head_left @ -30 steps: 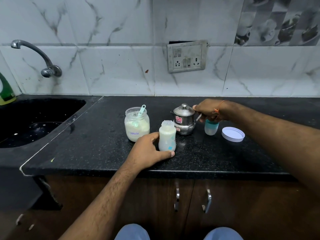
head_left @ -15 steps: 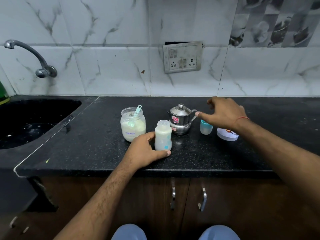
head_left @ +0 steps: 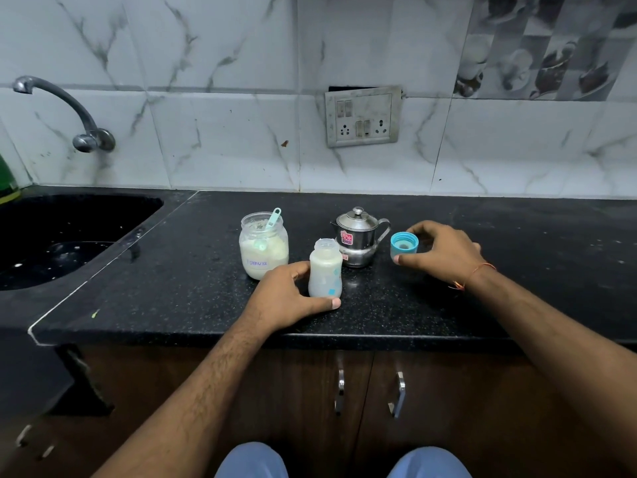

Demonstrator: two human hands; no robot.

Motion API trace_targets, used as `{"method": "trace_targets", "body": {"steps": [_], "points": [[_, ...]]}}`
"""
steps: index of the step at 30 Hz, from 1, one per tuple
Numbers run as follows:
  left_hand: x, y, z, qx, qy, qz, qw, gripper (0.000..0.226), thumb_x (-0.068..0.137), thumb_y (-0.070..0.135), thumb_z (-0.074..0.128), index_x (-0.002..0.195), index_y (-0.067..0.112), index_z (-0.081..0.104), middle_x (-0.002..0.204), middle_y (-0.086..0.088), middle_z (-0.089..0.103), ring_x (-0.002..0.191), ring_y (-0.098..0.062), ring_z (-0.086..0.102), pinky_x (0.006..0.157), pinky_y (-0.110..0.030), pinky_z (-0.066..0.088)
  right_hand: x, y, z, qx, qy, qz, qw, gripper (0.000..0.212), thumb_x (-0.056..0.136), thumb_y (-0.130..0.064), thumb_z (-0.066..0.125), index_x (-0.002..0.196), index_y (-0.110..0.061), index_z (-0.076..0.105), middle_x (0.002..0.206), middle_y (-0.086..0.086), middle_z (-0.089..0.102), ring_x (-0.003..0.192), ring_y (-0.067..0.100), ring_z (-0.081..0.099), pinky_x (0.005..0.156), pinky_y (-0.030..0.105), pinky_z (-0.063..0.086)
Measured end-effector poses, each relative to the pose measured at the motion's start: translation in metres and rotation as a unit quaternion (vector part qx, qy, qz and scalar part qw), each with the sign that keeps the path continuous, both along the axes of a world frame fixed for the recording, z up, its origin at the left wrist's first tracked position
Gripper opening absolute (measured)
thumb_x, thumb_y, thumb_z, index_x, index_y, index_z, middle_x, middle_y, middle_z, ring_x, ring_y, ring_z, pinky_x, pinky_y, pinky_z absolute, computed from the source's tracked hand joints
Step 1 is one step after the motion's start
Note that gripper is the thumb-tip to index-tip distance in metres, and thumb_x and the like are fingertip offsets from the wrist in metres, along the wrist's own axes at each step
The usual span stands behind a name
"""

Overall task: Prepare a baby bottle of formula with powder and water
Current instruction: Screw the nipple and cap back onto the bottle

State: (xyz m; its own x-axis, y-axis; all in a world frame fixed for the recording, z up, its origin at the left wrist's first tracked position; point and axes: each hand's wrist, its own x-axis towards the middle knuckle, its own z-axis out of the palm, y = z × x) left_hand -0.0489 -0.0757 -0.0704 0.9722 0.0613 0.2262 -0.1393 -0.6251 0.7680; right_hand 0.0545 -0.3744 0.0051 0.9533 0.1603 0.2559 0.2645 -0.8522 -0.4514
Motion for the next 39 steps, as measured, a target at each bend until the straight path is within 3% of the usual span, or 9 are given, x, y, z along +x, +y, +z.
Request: {"method": "trace_targets", "body": {"steps": [4, 8, 13, 16, 19, 24, 29, 33, 39], "points": [[-0.001, 0.001, 0.000, -0.006, -0.004, -0.010, 1.000, 0.075, 0.060, 0.066, 0.097, 0.128, 0.041, 0.079, 0.112, 0.031, 0.080, 0.108, 0.009, 0.072, 0.097, -0.027, 0.059, -0.022, 0.009, 0.010, 0.085, -0.023, 0.146, 0.985, 0.054, 0.070, -0.036, 0.094, 0.117, -0.032, 0.068, 0.113, -0.017, 0.076, 0.108, 0.004, 0.070, 0.090, 0.018, 0.051], [-0.002, -0.001, 0.001, -0.004, -0.011, -0.007, 1.000, 0.082, 0.056, 0.071, 0.094, 0.131, 0.040, 0.079, 0.116, 0.030, 0.080, 0.112, 0.009, 0.071, 0.102, -0.030, 0.059, -0.035, 0.031, 0.025, 0.070, -0.025, 0.229, 0.971, 0.054, 0.071, -0.035, 0.095, 0.120, -0.038, 0.070, 0.113, -0.017, 0.074, 0.099, 0.004, 0.069, 0.087, 0.029, 0.058], [-0.004, -0.001, 0.002, 0.011, -0.012, -0.002, 1.000, 0.085, 0.059, 0.071, 0.094, 0.136, 0.040, 0.076, 0.125, 0.026, 0.079, 0.119, 0.004, 0.069, 0.106, -0.033, 0.057, -0.032, 0.057, 0.040, 0.048, -0.013, 0.296, 0.954, 0.060, 0.074, -0.032, 0.094, 0.130, -0.034, 0.074, 0.115, -0.016, 0.065, 0.104, 0.003, 0.065, 0.089, 0.019, 0.050], [-0.004, -0.002, 0.004, 0.013, -0.010, 0.003, 1.000, 0.090, 0.055, 0.077, 0.089, 0.136, 0.039, 0.076, 0.125, 0.024, 0.079, 0.119, 0.002, 0.069, 0.105, -0.034, 0.058, -0.024, 0.064, 0.045, 0.067, 0.015, 0.309, 0.948, 0.064, 0.074, -0.029, 0.095, 0.133, -0.036, 0.072, 0.125, -0.012, 0.070, 0.117, 0.011, 0.068, 0.098, 0.025, 0.055], [-0.005, -0.002, 0.004, 0.020, -0.006, 0.009, 1.000, 0.084, 0.063, 0.070, 0.095, 0.137, 0.038, 0.076, 0.125, 0.022, 0.079, 0.118, -0.001, 0.069, 0.102, -0.033, 0.057, -0.020, 0.069, 0.048, 0.106, 0.058, 0.324, 0.938, 0.071, 0.069, -0.028, 0.096, 0.135, -0.037, 0.070, 0.123, -0.012, 0.076, 0.109, 0.014, 0.074, 0.098, 0.034, 0.060], [-0.005, -0.003, 0.006, 0.028, -0.004, 0.014, 1.000, 0.076, 0.068, 0.065, 0.097, 0.135, 0.036, 0.077, 0.121, 0.021, 0.080, 0.114, -0.001, 0.071, 0.099, -0.032, 0.058, -0.020, 0.084, 0.048, 0.161, 0.106, 0.332, 0.923, 0.067, 0.074, -0.010, 0.096, 0.133, -0.023, 0.067, 0.115, -0.004, 0.074, 0.087, 0.010, 0.068, 0.082, 0.028, 0.058], [-0.006, -0.004, 0.007, 0.030, -0.004, 0.017, 0.999, 0.070, 0.070, 0.060, 0.099, 0.132, 0.035, 0.078, 0.119, 0.020, 0.080, 0.112, 0.000, 0.071, 0.102, -0.036, 0.060, -0.020, 0.089, 0.033, 0.186, 0.124, 0.342, 0.913, 0.052, 0.079, -0.012, 0.092, 0.125, -0.023, 0.072, 0.114, -0.002, 0.078, 0.100, 0.020, 0.074, 0.089, 0.035, 0.061], [-0.005, -0.004, 0.007, 0.026, 0.001, 0.011, 1.000, 0.085, 0.061, 0.073, 0.092, 0.136, 0.035, 0.077, 0.123, 0.020, 0.080, 0.115, -0.001, 0.071, 0.105, -0.039, 0.060, -0.024, 0.087, 0.023, 0.217, 0.116, 0.351, 0.903, 0.049, 0.084, -0.001, 0.086, 0.127, -0.015, 0.068, 0.123, 0.001, 0.078, 0.117, 0.018, 0.074, 0.104, 0.034, 0.058], [-0.004, -0.003, 0.005, 0.028, 0.003, 0.015, 0.999, 0.081, 0.061, 0.073, 0.090, 0.132, 0.036, 0.078, 0.116, 0.021, 0.081, 0.110, -0.001, 0.073, 0.102, -0.040, 0.062, -0.032, 0.086, -0.001, 0.299, 0.091, 0.335, 0.889, 0.050, 0.084, 0.000, 0.085, 0.130, -0.009, 0.066, 0.124, -0.001, 0.076, 0.119, 0.017, 0.072, 0.104, 0.037, 0.057]]}}
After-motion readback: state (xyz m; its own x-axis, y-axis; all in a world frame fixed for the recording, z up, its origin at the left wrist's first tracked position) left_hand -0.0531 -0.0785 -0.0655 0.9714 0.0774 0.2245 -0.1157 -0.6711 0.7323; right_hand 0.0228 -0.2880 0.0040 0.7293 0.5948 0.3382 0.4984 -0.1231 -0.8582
